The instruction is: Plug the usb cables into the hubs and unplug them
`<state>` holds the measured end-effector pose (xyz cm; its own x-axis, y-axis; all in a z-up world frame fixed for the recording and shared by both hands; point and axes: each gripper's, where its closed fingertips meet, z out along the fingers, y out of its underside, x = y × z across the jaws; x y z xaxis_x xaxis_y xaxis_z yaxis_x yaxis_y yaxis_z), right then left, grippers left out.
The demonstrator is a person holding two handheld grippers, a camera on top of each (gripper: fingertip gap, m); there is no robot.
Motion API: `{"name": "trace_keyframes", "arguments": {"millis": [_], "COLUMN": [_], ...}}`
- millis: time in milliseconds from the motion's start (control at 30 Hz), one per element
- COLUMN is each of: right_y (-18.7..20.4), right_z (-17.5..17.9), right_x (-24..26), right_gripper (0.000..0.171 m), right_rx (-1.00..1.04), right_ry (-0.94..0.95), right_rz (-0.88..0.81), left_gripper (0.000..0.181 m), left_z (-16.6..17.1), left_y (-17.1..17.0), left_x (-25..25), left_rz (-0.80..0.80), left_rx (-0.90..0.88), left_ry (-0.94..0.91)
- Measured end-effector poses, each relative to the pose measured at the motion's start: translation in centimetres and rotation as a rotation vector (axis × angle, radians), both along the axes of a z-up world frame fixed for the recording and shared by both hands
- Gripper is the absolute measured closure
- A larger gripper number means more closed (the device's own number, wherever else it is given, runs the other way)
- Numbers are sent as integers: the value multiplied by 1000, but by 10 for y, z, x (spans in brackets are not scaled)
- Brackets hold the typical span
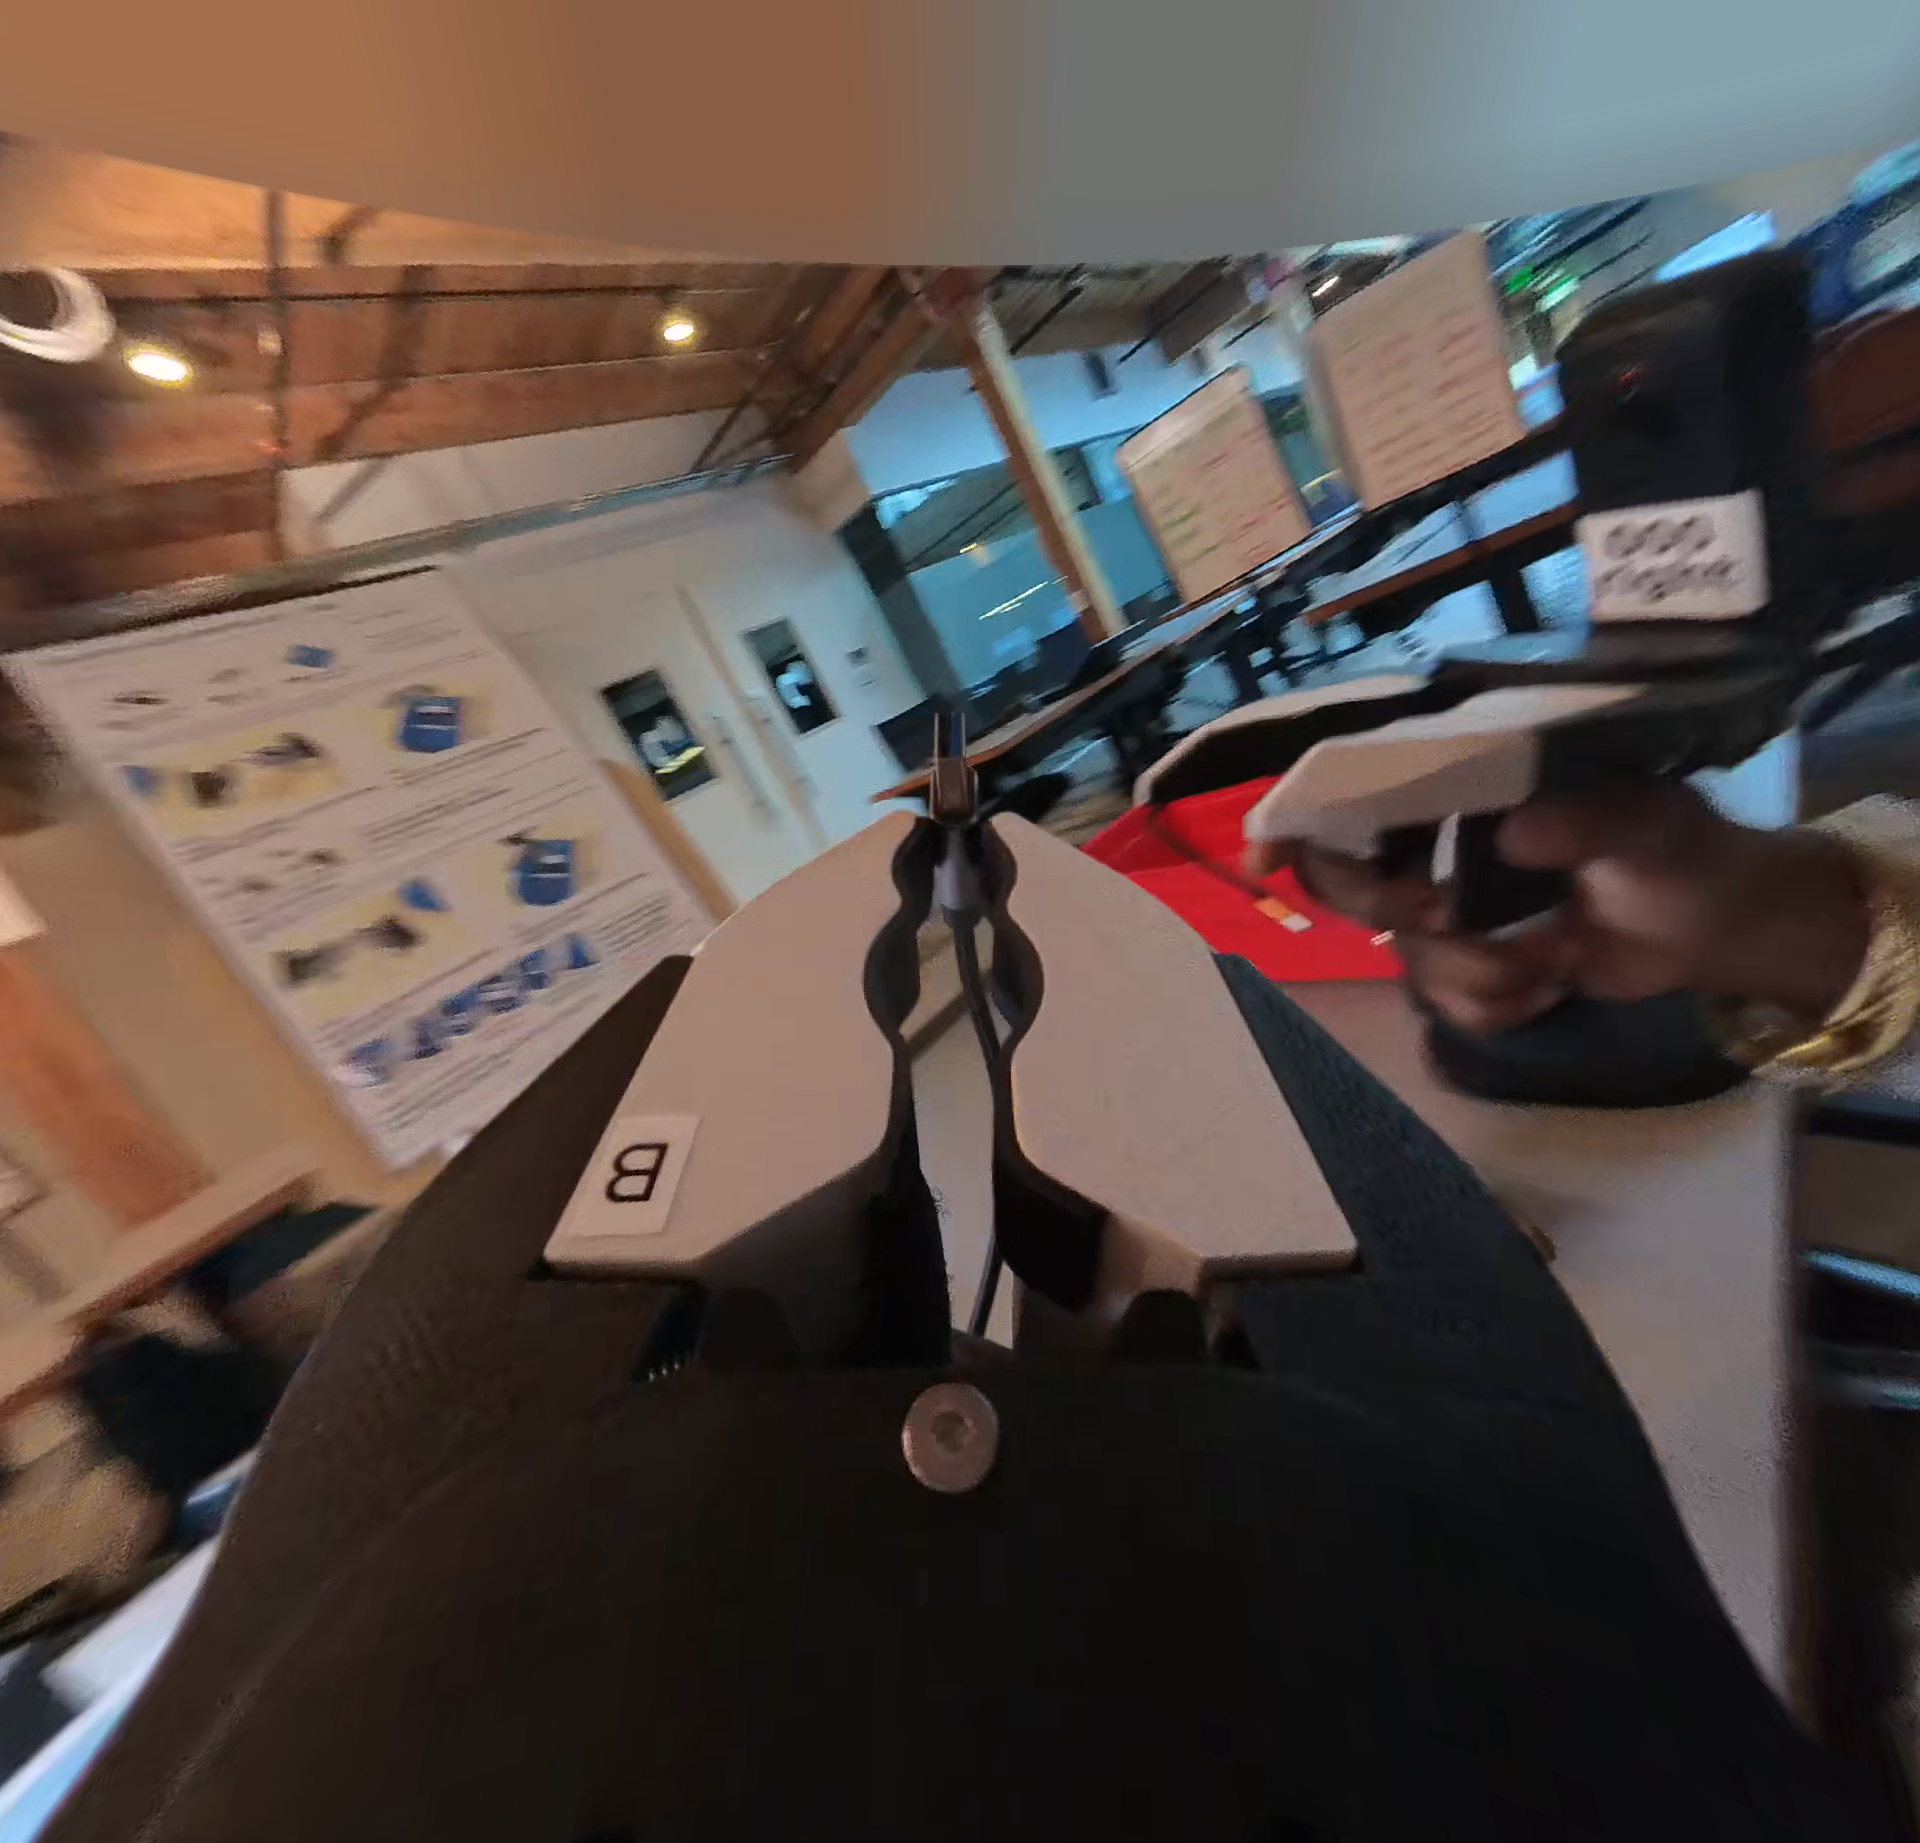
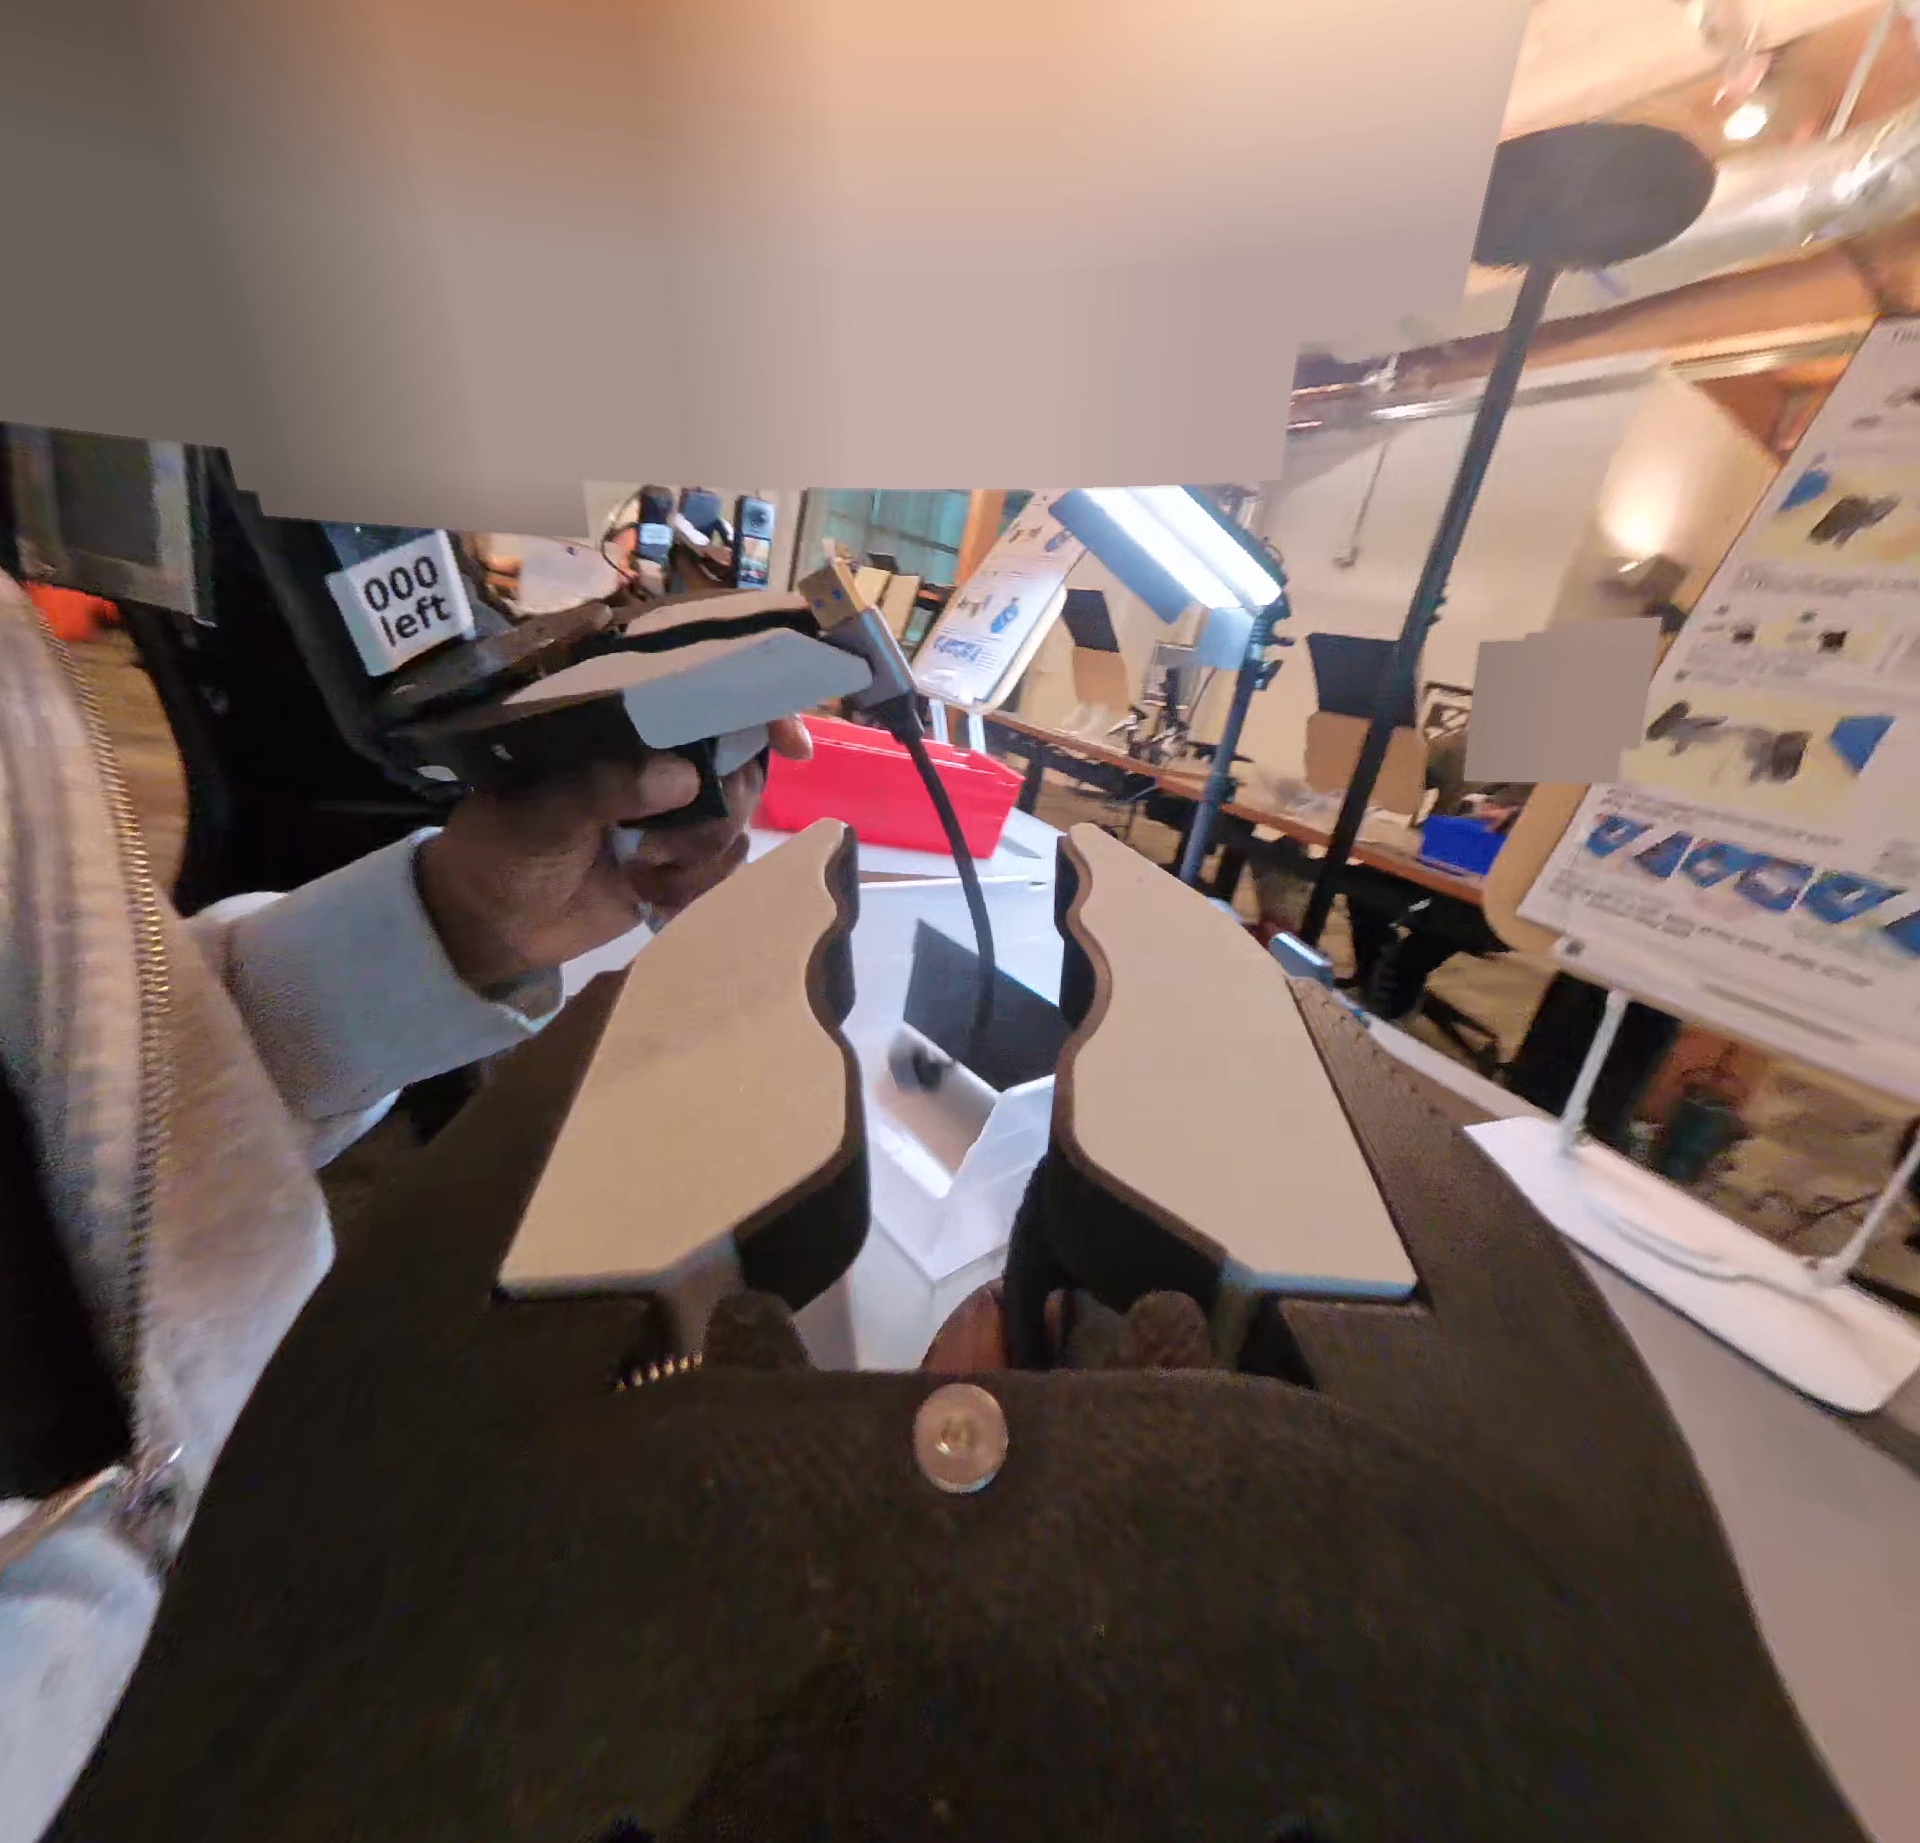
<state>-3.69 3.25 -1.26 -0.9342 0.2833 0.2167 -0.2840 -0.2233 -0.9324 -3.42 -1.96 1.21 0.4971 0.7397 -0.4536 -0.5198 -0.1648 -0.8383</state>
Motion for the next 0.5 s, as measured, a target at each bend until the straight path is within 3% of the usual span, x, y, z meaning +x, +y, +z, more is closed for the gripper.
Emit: {"name": "trace_keyframes", "arguments": {"millis": [167, 300, 400, 500], "right_y": [-19, -30, -33, -36], "right_z": [3, -11, -12, -14], "right_x": [7, -1, -6, -8], "right_gripper": [141, 143, 166, 167], "right_rx": [19, 116, 85, 35], "right_ry": [-7, 75, 73, 0], "right_rz": [2, -94, -138, -87], "left_gripper": [172, 172, 172, 172], "left_z": [-5, -10, -11, -14], "left_y": [23, 30, 34, 33], "left_x": [5, 4, 2, -5], "left_rz": [-221, -291, -323, -330], "left_rx": [140, 189, 246, 321], "left_ry": [-133, -203, -236, -277]}}
